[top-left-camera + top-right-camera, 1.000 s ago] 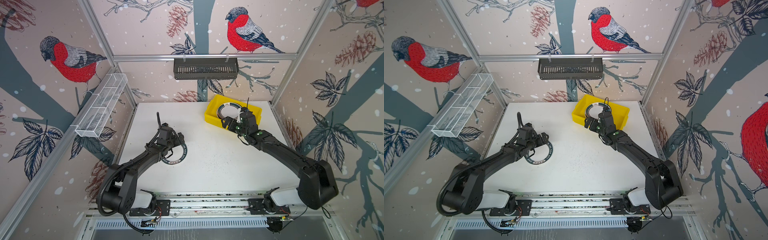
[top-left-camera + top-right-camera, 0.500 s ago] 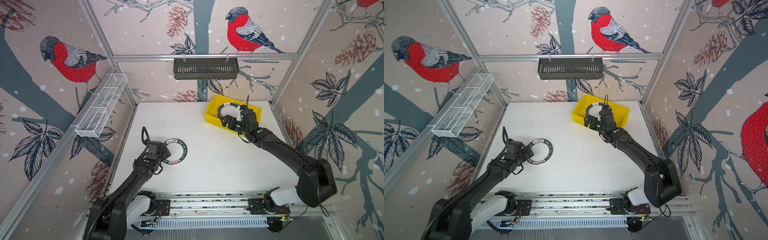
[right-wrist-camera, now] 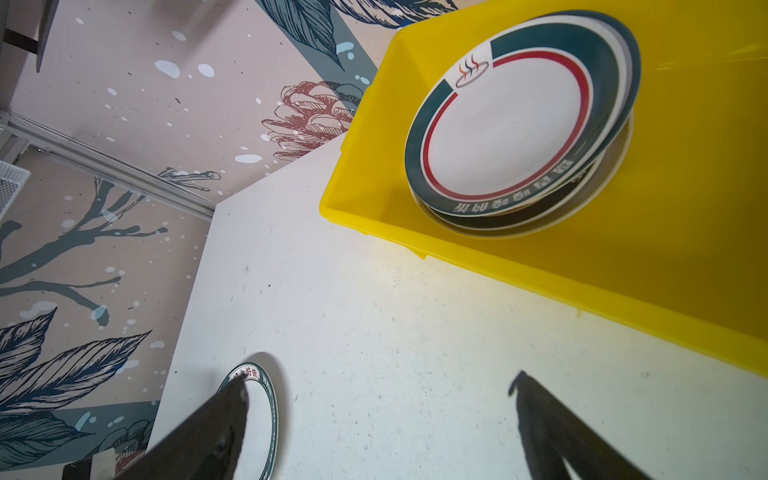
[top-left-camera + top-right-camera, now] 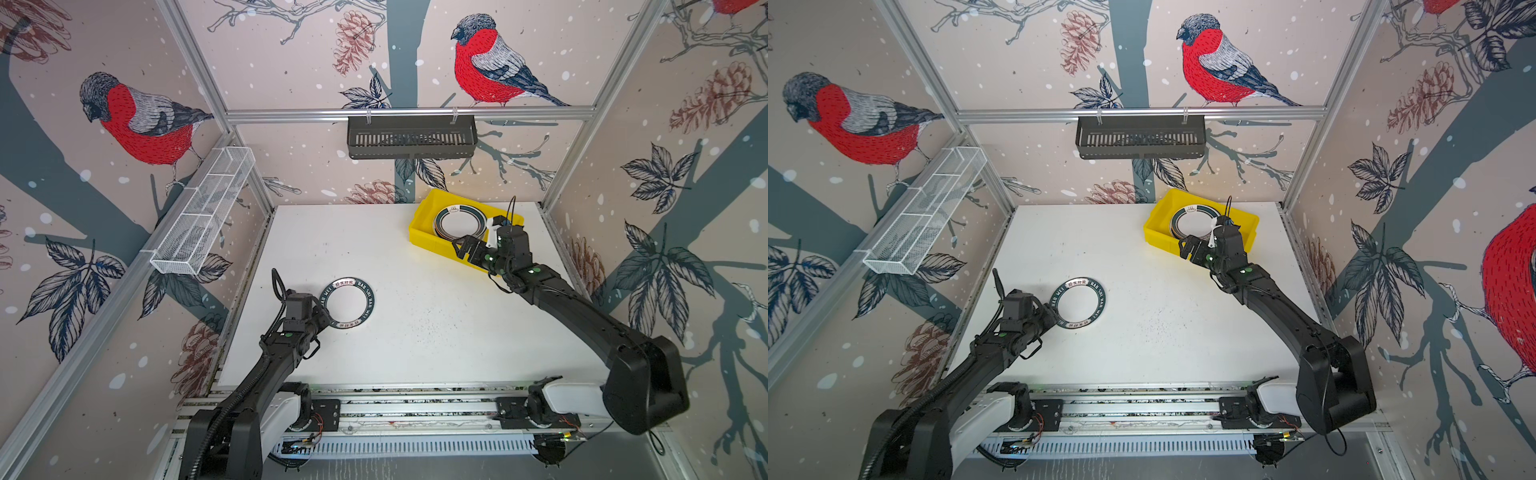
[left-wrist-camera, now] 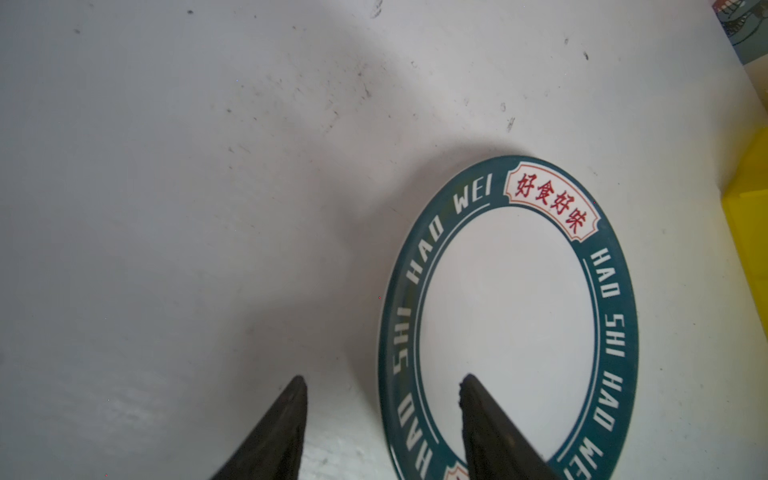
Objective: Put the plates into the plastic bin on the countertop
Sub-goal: 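Lower the left gripper onto the rim of the 'HAO WEI' plate, then grasp the plate rim with the left gripper and tilt it up on edge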
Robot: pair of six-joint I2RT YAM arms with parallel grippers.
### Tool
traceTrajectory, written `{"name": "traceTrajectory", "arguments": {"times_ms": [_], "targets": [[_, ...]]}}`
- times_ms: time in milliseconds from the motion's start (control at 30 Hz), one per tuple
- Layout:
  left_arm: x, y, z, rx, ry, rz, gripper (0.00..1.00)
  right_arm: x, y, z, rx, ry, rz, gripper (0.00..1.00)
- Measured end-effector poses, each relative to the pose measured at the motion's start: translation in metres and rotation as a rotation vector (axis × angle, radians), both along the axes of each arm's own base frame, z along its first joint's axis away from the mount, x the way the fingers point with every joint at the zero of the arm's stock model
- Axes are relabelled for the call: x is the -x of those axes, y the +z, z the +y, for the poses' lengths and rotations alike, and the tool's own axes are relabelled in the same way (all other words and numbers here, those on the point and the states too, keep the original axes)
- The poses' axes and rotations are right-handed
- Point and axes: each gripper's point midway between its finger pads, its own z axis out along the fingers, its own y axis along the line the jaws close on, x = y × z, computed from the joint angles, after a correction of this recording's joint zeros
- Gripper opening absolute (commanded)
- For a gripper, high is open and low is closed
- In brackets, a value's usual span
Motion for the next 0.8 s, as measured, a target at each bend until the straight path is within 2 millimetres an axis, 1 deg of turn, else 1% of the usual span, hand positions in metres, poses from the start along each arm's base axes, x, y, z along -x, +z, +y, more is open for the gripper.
{"name": "traceTrajectory", "arguments": {"times_ms": [133, 267, 400, 500, 533, 600, 800], "targets": [[-0.004, -0.003, 0.005, 0.017, 0.023, -0.005, 0.56, 0.003, -0.001, -0.002, -0.019, -0.002, 0.012, 1.0], [-0.005, -0.013, 0.008, 0.018, 0.028, 0.024, 0.49, 0.003, 0.002, -0.008, -0.026, -0.01, 0.007, 0.97], [-0.016, -0.015, 0.003, 0.042, 0.005, 0.001, 0.38, 0.003, 0.007, -0.014, -0.031, -0.024, -0.007, 0.97], [-0.023, -0.016, 0.0, 0.06, -0.008, -0.015, 0.35, 0.005, 0.008, -0.016, -0.034, -0.025, -0.007, 0.97], [-0.025, -0.016, -0.002, 0.068, -0.016, -0.021, 0.31, 0.005, 0.007, -0.015, -0.036, -0.023, -0.006, 0.97], [-0.029, -0.017, -0.002, 0.069, -0.018, -0.02, 0.21, 0.006, 0.006, -0.015, -0.038, -0.023, -0.002, 0.97], [-0.042, -0.02, -0.006, 0.08, -0.04, -0.023, 0.18, 0.005, 0.002, -0.017, -0.034, -0.028, 0.011, 0.97]]}}
